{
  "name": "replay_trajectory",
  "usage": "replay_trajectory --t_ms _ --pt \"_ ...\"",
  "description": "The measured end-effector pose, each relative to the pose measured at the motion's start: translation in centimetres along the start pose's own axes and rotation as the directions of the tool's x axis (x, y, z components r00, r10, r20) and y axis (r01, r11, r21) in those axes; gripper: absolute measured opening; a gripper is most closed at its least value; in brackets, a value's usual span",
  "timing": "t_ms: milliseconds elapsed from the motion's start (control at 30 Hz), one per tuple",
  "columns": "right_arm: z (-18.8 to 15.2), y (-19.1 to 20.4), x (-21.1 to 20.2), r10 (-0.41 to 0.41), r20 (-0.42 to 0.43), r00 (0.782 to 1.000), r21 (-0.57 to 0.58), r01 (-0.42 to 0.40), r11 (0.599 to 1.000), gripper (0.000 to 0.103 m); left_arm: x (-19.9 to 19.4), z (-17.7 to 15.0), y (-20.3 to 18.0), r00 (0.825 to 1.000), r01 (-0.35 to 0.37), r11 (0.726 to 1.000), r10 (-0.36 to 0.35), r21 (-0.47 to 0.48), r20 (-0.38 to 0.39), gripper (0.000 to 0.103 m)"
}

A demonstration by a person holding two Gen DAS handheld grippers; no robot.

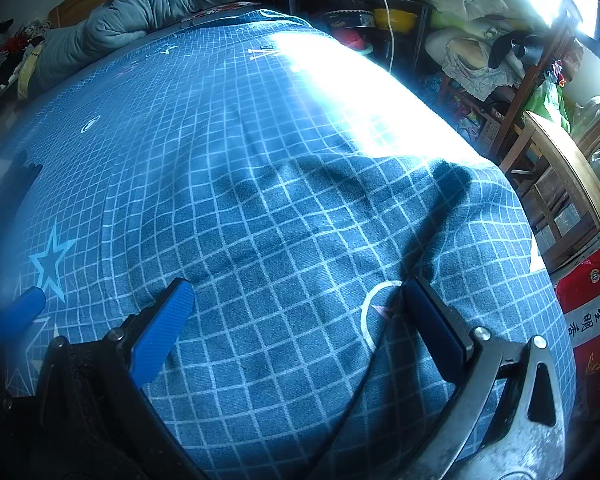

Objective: Fold small clothes

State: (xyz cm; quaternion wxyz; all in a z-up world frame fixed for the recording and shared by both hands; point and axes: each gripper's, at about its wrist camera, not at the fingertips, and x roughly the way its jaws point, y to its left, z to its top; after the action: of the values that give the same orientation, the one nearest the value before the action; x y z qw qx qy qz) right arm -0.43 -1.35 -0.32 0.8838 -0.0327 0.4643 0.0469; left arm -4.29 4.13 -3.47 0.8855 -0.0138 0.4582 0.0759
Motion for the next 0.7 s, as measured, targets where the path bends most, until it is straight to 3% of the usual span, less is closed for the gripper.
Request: replay_trajectory --t_ms 700 --pt "-0.28 0.06 -0.23 0.002 0.001 1.0 0.0 -0.002 1.0 0.103 -0.07 0.03 -0.02 1.0 0.002 1.0 -0.002 -0.004 0.007 0.103"
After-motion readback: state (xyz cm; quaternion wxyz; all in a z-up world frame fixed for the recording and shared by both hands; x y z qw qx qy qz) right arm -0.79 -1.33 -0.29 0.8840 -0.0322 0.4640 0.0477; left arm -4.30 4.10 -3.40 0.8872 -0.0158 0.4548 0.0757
